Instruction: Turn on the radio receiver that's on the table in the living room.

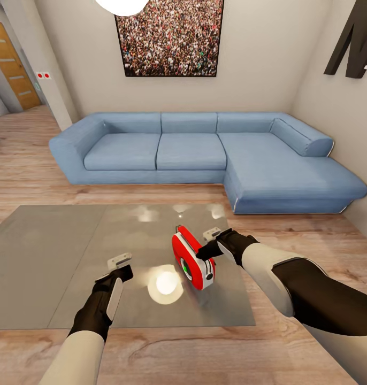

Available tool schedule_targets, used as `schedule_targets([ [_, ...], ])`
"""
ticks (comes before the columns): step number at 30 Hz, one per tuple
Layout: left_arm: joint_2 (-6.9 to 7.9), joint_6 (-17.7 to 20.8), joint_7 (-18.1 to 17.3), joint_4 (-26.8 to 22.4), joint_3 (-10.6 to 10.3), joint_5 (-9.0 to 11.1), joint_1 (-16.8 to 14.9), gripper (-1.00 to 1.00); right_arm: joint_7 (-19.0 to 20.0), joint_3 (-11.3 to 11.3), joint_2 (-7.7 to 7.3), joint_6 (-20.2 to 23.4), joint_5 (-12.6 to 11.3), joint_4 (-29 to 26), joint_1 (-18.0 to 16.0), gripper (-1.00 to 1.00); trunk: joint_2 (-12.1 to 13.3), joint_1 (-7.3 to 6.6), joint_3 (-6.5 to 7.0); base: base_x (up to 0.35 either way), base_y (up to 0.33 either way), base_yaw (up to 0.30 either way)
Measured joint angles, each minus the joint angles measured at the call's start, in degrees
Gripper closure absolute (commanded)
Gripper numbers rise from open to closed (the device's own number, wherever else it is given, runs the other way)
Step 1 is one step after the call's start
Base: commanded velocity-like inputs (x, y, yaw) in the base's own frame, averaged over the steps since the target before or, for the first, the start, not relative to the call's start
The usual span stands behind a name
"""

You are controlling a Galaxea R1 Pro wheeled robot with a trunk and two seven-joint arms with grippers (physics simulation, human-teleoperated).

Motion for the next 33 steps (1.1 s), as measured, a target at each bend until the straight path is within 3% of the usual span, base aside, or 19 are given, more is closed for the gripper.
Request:
schedule_targets([
  [3, 0.00, 0.0, 0.0, 0.0, 0.0, 0.0, 0.0, 1.00, 0.1, 0.1, 0.00, 0.0, 0.0, 0.0, 0.0, 1.00, -1.2, 0.65, -0.53, 0.000, 0.000, 0.000],
  [24, 0.00, 0.0, 0.0, 0.1, 0.0, 0.0, 0.0, 1.00, 0.1, -0.1, 0.00, 0.0, -0.1, 0.0, 0.0, 1.00, -2.0, 1.09, -0.89, 0.000, 0.000, 0.000],
  [25, 0.00, 0.0, 0.0, 0.1, 0.0, 0.0, 0.0, 1.00, 0.1, -0.1, 0.00, 0.0, -0.1, 0.0, 0.0, -1.00, -2.0, 1.09, -0.89, 0.000, 0.000, 0.000],
  [33, 0.00, 0.0, 0.0, 0.1, 0.0, 0.0, 0.0, 1.00, 0.1, -0.3, 0.00, -0.1, -0.2, 0.0, 0.1, -1.00, -2.0, 1.10, -0.89, 0.000, 0.000, 0.000],
])
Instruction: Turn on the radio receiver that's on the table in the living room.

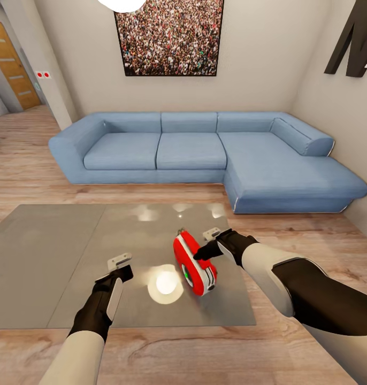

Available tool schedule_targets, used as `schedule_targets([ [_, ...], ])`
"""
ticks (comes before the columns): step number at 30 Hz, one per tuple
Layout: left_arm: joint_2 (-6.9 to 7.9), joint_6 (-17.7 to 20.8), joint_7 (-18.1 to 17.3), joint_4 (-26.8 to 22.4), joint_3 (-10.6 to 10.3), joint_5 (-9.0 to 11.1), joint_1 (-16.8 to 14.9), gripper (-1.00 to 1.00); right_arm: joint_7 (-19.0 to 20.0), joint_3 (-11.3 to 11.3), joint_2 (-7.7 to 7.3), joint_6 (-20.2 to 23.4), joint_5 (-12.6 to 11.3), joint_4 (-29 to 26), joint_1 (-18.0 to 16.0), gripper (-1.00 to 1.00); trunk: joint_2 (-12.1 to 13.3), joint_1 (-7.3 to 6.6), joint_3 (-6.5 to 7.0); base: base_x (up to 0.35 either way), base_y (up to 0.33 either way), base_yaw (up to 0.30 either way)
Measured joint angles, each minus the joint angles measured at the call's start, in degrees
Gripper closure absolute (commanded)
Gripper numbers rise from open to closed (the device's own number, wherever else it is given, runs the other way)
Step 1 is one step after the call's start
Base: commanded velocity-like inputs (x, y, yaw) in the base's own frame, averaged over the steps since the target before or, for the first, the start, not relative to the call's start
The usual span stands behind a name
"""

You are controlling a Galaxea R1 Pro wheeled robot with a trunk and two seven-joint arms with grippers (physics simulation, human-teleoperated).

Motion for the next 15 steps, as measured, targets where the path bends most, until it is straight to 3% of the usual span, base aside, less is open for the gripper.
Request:
schedule_targets([
  [15, 0.00, -0.1, 0.1, 0.0, 0.0, 0.0, 0.0, 1.00, 0.0, 0.0, 0.00, 0.1, 0.1, 0.0, 0.0, -1.00, 0.0, 0.00, 0.00, 0.000, 0.000, 0.000],
])
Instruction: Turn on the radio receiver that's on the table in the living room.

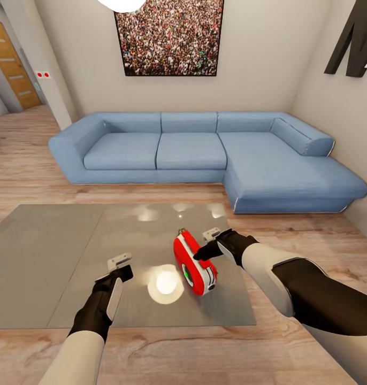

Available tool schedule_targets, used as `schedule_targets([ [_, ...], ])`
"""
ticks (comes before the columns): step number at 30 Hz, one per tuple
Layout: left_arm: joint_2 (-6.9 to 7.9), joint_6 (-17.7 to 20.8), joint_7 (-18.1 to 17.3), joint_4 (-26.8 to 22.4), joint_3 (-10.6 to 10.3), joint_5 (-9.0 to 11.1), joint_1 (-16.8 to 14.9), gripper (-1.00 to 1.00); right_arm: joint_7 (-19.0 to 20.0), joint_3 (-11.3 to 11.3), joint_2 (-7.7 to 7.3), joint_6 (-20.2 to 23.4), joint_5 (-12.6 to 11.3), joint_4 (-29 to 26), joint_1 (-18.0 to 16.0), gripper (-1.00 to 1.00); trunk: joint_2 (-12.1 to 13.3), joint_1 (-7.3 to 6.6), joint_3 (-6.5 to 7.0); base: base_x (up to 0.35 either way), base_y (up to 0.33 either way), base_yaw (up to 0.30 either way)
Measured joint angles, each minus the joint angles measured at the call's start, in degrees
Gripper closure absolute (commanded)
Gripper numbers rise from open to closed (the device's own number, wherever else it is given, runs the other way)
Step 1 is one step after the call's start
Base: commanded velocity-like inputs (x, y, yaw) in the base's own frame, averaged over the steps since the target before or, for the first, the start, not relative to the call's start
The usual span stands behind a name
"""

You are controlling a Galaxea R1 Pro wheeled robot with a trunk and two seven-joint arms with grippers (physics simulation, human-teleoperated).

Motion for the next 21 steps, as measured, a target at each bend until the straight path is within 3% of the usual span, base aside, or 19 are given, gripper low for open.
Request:
schedule_targets([
  [5, 0.00, 0.0, 0.0, 0.0, -0.1, 0.0, 0.0, 1.00, -0.1, 0.0, 0.00, 0.0, 0.0, 0.0, 0.0, -1.00, 0.0, 0.00, 0.00, 0.000, 0.000, 0.000],
  [21, 0.00, 0.0, 0.1, 0.0, -1.3, -0.1, 0.0, 1.00, -0.1, 0.0, 0.00, 0.0, 0.0, 0.0, 0.0, -1.00, 6.4, -3.51, 2.87, 0.000, 0.000, 0.000],
])
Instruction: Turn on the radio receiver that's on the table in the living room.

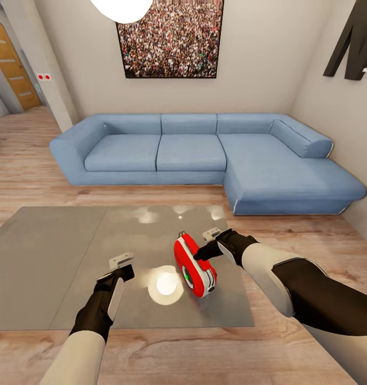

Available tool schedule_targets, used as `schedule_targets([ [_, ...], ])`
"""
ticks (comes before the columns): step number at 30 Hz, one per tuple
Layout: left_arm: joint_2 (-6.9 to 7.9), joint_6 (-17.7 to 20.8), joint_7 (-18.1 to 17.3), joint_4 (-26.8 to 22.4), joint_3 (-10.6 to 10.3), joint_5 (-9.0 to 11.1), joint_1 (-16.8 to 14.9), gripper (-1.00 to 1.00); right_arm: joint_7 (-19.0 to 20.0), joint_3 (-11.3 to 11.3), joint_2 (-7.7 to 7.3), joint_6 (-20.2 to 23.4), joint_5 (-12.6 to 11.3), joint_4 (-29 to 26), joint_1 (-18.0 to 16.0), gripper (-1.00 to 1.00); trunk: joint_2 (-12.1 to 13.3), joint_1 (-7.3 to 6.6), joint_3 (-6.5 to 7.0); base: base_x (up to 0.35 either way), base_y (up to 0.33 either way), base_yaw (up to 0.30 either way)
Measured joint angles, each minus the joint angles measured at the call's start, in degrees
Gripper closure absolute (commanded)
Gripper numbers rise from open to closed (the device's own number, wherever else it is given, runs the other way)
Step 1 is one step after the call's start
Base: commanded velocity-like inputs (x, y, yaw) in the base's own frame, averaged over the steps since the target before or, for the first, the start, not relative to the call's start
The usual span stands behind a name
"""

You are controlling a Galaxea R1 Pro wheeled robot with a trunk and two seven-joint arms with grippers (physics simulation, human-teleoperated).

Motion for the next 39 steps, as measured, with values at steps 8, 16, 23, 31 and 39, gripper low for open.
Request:
schedule_targets([
  [8, 0.00, 0.0, 0.0, 0.0, -0.1, 0.0, 0.0, 1.00, -0.4, 0.0, 0.00, 0.0, -0.1, 0.0, 0.0, -1.00, 3.2, -1.76, 1.44, 0.000, 0.000, 0.000],
  [16, 0.00, 0.0, 0.0, 0.0, -0.2, -0.1, 0.0, 1.00, -0.4, 0.0, 0.00, 0.0, -0.1, 0.0, 0.0, -1.00, 6.4, -3.51, 2.87, 0.000, 0.000, 0.000],
  [23, 0.30, 0.1, 0.0, 0.0, -0.2, -0.1, 0.0, 1.00, -0.4, 0.0, 0.00, 0.0, -0.1, 0.0, 0.0, -1.00, 9.2, -5.05, 4.13, 0.000, 0.000, 0.000],
  [31, 0.33, 0.0, 0.0, 0.0, -0.2, -0.1, 0.0, 1.00, -0.6, 0.0, 0.00, 0.0, -0.1, 0.0, 0.0, -1.00, 12.4, -6.81, 5.57, 0.000, 0.000, 0.000],
  [39, 0.33, 0.0, 0.0, 0.0, -0.1, -0.1, 0.0, 1.00, -0.6, 0.0, 0.00, -0.1, -0.1, 0.0, 0.0, -1.00, 15.6, -8.57, 7.00, -0.065, 0.000, 0.000],
])
